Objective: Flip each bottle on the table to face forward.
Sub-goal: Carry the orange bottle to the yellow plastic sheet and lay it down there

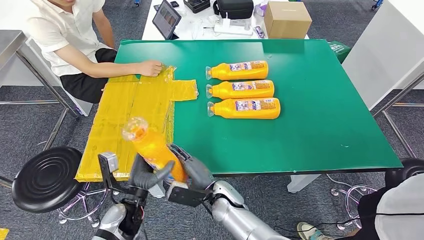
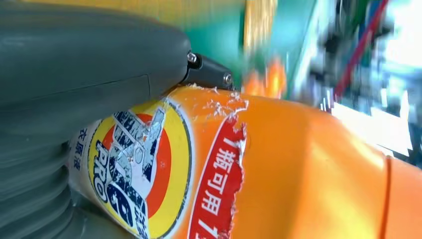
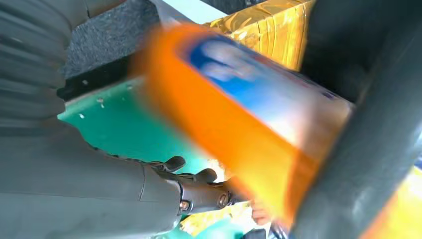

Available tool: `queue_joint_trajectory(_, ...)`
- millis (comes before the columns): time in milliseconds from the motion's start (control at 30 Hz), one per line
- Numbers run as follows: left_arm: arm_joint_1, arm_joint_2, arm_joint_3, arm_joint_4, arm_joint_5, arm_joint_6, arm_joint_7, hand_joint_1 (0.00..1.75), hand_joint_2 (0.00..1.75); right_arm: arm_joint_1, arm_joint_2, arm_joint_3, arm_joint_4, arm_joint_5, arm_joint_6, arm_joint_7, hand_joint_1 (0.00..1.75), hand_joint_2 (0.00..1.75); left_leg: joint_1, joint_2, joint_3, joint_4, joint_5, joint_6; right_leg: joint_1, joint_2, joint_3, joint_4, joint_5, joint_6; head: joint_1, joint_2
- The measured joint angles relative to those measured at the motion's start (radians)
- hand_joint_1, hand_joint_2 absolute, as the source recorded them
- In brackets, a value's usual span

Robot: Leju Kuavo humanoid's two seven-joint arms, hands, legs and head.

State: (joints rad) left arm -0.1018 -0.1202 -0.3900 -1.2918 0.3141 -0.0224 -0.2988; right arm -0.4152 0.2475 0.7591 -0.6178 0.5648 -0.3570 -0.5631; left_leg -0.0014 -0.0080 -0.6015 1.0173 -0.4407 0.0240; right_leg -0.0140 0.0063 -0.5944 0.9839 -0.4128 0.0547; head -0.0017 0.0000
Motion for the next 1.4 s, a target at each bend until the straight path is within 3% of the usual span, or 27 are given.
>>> queue_joint_trajectory(100,-0.024,0.009,0.034,-0.002,-0.030,0.056,0.002,1.75,1.75,0.027,-0.001,0.000,-0.013,0.010,-0.028,-0.004,0.00,1.75,0.000,-0.001,0.000,0.000,0.000,0.000,0.000,0.000,0.000,0.000,0.000,0.000,0.000,0.000)
queue_joint_trajectory(267,-0.041,0.013,0.051,-0.002,-0.040,0.062,0.004,1.75,1.75,0.044,-0.001,0.000,-0.025,0.013,-0.030,-0.005,0.00,1.75,0.000,-0.001,0.000,0.000,0.000,0.000,0.000,0.000,0.000,0.000,0.000,0.000,0.000,0.000)
queue_joint_trajectory(400,-0.044,0.014,0.056,-0.002,-0.062,0.089,-0.004,1.75,1.75,0.049,-0.002,0.000,-0.030,0.019,-0.043,-0.005,0.00,0.00,0.000,-0.001,0.000,0.000,0.000,0.000,0.000,0.000,0.000,0.000,0.000,0.000,0.000,0.000)
queue_joint_trajectory(467,-0.051,0.015,0.061,-0.002,-0.144,0.174,-0.025,1.75,1.75,0.051,-0.003,0.000,-0.034,0.040,-0.084,0.002,0.00,0.00,0.000,-0.001,0.000,0.000,0.000,0.000,0.000,0.000,0.000,0.000,0.000,0.000,0.000,0.000)
queue_joint_trajectory(600,-0.109,0.034,0.080,0.016,-0.548,0.470,-0.017,1.75,1.75,0.058,-0.014,0.000,-0.052,0.143,-0.232,0.076,0.00,0.00,0.000,-0.001,0.000,0.000,0.000,0.000,0.000,-0.001,0.000,0.000,0.000,0.000,0.000,0.000)
queue_joint_trajectory(700,-0.169,0.051,0.112,0.075,-0.789,0.550,0.036,1.75,1.75,0.063,-0.025,-0.001,-0.073,0.210,-0.270,0.125,0.00,0.00,0.000,-0.001,0.000,0.000,0.001,-0.001,0.000,0.000,0.000,0.001,0.000,0.000,0.000,0.000)
queue_joint_trajectory(967,-0.378,0.081,0.137,0.367,-1.195,0.468,0.183,1.75,1.75,0.083,-0.026,-0.006,-0.127,0.224,-0.208,0.112,0.00,0.00,0.000,-0.001,0.000,0.000,0.002,0.000,0.000,-0.001,0.000,0.001,0.000,0.000,0.000,0.000)
queue_joint_trajectory(1133,-0.464,0.082,0.126,0.500,-1.233,0.453,0.201,1.75,1.75,0.086,-0.022,-0.006,-0.138,0.218,-0.198,0.105,0.00,0.00,0.000,-0.001,-0.001,0.000,0.002,-0.001,0.000,0.000,0.000,0.001,0.000,0.000,0.000,0.000)
queue_joint_trajectory(1400,-0.491,0.083,0.118,0.566,-1.245,0.447,0.204,1.75,1.75,0.089,-0.022,-0.006,-0.143,0.216,-0.197,0.103,0.00,0.00,0.000,-0.001,-0.002,0.000,0.002,-0.001,0.000,-0.001,-0.001,0.001,0.000,0.000,0.000,0.000)
